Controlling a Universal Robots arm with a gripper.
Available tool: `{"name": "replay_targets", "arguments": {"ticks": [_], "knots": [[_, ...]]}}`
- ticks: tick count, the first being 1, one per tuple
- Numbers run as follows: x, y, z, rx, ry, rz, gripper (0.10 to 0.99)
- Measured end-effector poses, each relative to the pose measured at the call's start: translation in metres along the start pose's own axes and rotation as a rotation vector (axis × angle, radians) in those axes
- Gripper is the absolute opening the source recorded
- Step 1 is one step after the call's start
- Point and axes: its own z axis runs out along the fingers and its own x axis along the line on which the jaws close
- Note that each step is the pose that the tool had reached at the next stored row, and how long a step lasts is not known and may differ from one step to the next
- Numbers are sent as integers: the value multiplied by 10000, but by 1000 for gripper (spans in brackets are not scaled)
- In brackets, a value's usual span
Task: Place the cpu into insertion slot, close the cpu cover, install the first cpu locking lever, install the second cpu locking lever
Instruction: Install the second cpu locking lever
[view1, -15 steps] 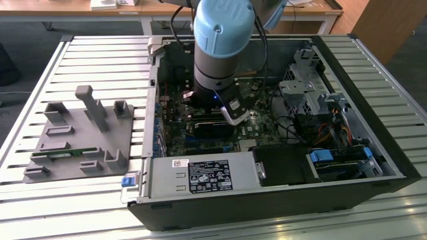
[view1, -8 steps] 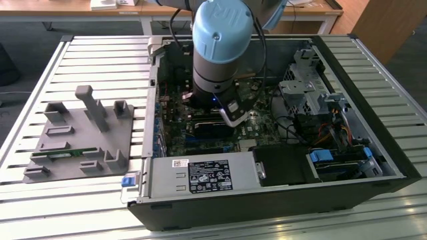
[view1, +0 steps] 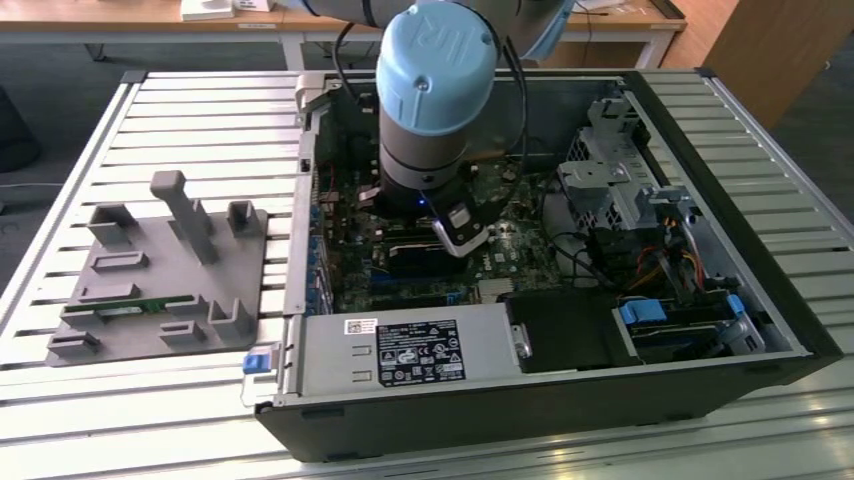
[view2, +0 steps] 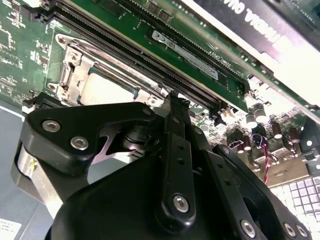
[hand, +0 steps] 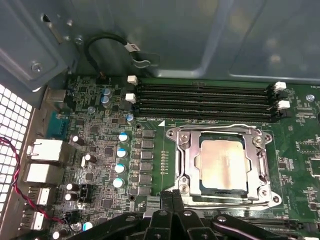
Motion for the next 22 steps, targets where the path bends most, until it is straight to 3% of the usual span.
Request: {"name": "replay_targets", "arguments": {"ticks": [12, 22], "knots": [[0, -27, 71, -283, -8, -4, 106], [0, -33, 91, -426, -11, -5, 106]]}}
